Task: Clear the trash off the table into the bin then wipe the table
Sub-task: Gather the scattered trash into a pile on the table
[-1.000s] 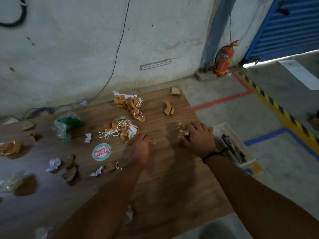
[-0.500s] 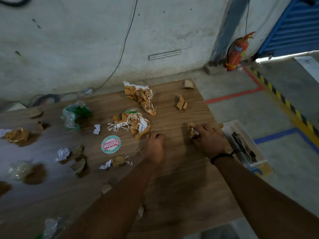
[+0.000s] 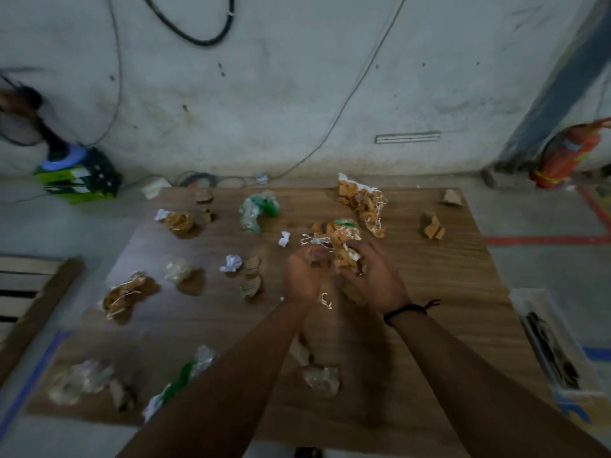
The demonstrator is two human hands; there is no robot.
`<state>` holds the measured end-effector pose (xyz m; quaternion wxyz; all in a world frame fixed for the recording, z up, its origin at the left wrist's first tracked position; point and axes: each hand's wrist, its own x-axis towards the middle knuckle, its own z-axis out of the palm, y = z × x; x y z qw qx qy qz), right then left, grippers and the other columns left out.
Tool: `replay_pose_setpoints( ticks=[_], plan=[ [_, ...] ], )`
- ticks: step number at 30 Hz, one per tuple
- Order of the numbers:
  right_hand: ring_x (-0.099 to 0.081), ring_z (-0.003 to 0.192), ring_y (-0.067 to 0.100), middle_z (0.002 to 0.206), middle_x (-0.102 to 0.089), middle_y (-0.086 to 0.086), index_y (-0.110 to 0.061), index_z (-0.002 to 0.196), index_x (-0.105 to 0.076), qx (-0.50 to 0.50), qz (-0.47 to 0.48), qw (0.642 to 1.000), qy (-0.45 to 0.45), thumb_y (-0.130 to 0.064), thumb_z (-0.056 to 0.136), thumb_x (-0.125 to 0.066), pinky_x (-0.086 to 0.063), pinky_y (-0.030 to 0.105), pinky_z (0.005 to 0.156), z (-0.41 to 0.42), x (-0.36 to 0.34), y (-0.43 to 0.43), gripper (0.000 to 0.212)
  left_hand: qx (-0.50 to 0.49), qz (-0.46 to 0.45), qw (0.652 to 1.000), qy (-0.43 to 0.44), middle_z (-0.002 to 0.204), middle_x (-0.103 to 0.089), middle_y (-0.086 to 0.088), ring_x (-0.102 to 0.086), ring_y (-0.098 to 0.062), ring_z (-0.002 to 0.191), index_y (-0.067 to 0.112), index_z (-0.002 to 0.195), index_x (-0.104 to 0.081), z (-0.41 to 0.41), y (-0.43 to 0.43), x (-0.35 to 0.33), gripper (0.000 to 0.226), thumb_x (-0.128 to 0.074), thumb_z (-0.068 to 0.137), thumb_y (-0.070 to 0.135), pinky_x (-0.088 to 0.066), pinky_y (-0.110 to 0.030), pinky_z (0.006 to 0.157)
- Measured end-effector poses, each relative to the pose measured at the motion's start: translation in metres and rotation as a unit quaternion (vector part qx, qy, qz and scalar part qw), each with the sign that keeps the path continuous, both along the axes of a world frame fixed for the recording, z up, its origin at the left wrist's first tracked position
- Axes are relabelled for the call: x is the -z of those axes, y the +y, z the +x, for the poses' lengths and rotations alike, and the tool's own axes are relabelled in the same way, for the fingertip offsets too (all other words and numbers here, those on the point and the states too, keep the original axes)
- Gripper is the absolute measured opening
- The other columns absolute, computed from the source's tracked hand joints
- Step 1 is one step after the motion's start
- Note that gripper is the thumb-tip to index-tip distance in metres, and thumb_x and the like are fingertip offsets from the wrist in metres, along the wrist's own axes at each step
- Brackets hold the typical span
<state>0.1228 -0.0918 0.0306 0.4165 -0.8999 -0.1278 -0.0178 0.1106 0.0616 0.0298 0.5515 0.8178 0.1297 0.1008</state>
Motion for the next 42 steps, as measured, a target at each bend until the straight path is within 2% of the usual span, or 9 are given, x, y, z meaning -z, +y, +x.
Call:
replay_pose_setpoints(
  ticks=[6,10,15,20,23,27,32,38,42],
  plan=[
    [-0.049,0.118,0.024,0.123,-0.054,0.001,-0.031,0.125,-0.055,-0.086,-0.045,0.995,-0.011,-0.039,0.070,-0.078,-0.042,0.038,0.099,-0.005,0.012,0.092,0.060,-0.096,0.092,0.989,0.061,0.103,-0.070,-0.006,-0.065,-0.022,0.095,0.010,0.100,-0.071,-0.036,0.093,0.016,0.027,-0.056,0.077,0.009,-0.050,-0.026,0.082],
    [-0.043,0.127,0.026,0.135,-0.050,0.000,-0.033,0.132,-0.050,-0.106,-0.117,0.987,0.007,-0.041,0.075,-0.074,-0.038,0.038,0.104,-0.006,0.036,0.123,0.063,-0.105,0.138,0.982,0.076,0.092,-0.073,-0.005,-0.067,-0.020,0.085,0.016,0.095,-0.075,-0.042,0.119,0.041,0.017,-0.063,0.083,0.010,-0.048,-0.023,0.074],
    [-0.036,0.134,0.028,0.144,-0.042,0.001,-0.031,0.139,-0.040,-0.122,-0.217,0.968,-0.030,-0.051,0.082,-0.059,-0.030,0.040,0.109,0.002,0.062,0.135,0.064,-0.021,0.185,0.978,0.093,0.092,-0.070,-0.008,-0.064,-0.024,0.084,0.012,0.091,-0.069,-0.026,0.124,0.061,0.015,-0.055,0.088,0.007,-0.040,-0.025,0.069],
    [-0.004,0.148,0.026,0.160,-0.016,-0.007,-0.044,0.147,-0.017,-0.105,-0.265,0.957,0.056,-0.056,0.097,-0.024,-0.004,0.057,0.116,0.005,0.068,0.137,0.052,0.093,0.264,0.959,0.046,0.129,-0.060,-0.011,-0.055,-0.026,0.118,0.008,0.124,-0.061,-0.030,0.120,0.075,0.040,-0.043,0.092,0.025,-0.041,-0.027,0.094],
    [0.013,0.148,0.024,0.162,-0.001,-0.010,-0.043,0.150,-0.007,-0.146,-0.267,0.948,0.091,-0.046,0.101,-0.020,0.008,0.058,0.113,0.009,0.061,0.133,0.050,0.068,0.244,0.965,0.062,0.130,-0.059,-0.011,-0.054,-0.027,0.119,0.011,0.127,-0.058,-0.027,0.121,0.078,0.046,-0.037,0.091,0.030,-0.041,-0.033,0.099],
    [0.014,0.148,0.021,0.161,-0.002,-0.014,-0.038,0.152,-0.004,-0.149,-0.194,0.964,0.106,-0.035,0.102,-0.033,0.010,0.058,0.113,0.016,0.042,0.126,0.058,0.022,0.270,0.962,0.018,0.121,-0.063,-0.012,-0.053,-0.032,0.116,0.012,0.123,-0.060,-0.022,0.120,0.063,0.041,-0.043,0.087,0.023,-0.040,-0.047,0.098],
    [0.009,0.148,0.019,0.161,0.002,-0.013,-0.043,0.150,-0.004,-0.138,-0.113,0.974,0.140,-0.034,0.090,-0.056,0.010,0.054,0.114,0.013,0.022,0.117,0.080,-0.031,0.296,0.955,-0.007,0.120,-0.062,-0.008,-0.049,-0.033,0.119,0.017,0.120,-0.060,-0.023,0.107,0.029,0.050,-0.032,0.080,0.031,-0.027,-0.045,0.101],
    [-0.004,0.148,0.013,0.161,-0.006,-0.011,-0.041,0.150,-0.010,-0.124,-0.011,0.975,0.182,-0.016,0.087,-0.047,-0.007,0.052,0.120,0.018,0.002,0.087,0.077,-0.079,0.351,0.933,0.030,0.124,-0.053,-0.016,-0.047,-0.039,0.111,0.013,0.122,-0.056,-0.009,0.088,0.000,0.047,-0.045,0.077,0.024,-0.034,-0.053,0.091],
    [-0.009,0.147,0.008,0.160,-0.008,-0.012,-0.036,0.151,-0.015,-0.111,0.080,0.969,0.206,-0.009,0.095,-0.050,-0.013,0.035,0.121,0.019,-0.015,0.066,0.072,-0.026,0.363,0.929,-0.072,0.118,-0.059,-0.009,-0.054,-0.034,0.107,0.016,0.116,-0.060,0.000,0.070,-0.011,0.045,-0.038,0.079,0.029,-0.039,-0.047,0.087]
  ],
)
